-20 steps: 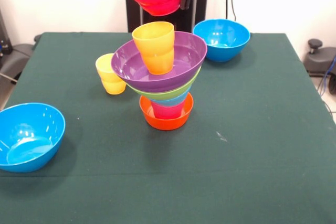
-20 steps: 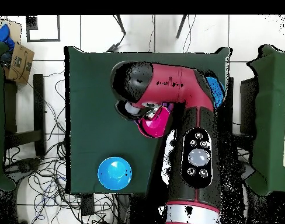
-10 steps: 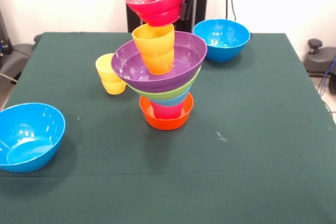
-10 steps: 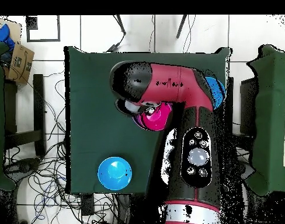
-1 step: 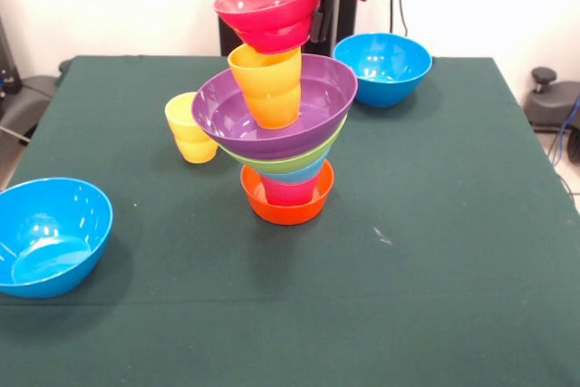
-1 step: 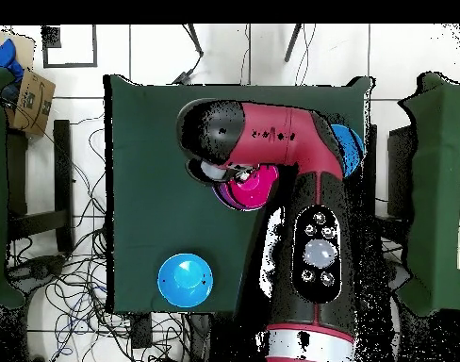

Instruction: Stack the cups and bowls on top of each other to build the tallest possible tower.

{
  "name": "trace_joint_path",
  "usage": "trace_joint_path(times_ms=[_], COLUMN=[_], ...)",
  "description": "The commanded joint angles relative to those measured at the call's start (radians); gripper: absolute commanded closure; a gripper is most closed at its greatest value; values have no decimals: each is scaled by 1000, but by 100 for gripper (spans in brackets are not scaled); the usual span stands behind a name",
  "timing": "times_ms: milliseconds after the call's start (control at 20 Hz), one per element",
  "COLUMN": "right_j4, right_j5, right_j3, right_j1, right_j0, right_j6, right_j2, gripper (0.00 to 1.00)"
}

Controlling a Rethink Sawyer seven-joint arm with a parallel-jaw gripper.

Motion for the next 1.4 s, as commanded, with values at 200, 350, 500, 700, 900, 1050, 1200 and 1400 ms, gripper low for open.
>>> trace_joint_path(times_ms=[200, 350, 500, 700, 900, 1050, 1200, 1400], right_j4=[-83, -89, -89, -82, -80, -83, -82, -81], right_j5=[25, 36, 17, -21, -38, -52, -60, -73], right_j3=[54, 56, 66, 88, 102, 111, 119, 131], right_j1=[22, 23, 20, 14, 8, 7, 4, 0], right_j0=[18, 19, 15, 4, 1, -3, -6, -7], right_j6=[-125, -123, -123, -130, -132, -142, -144, -138], right_j2=[69, 64, 66, 74, 76, 78, 79, 80], gripper=[100, 100, 100, 100, 100, 100, 100, 100])
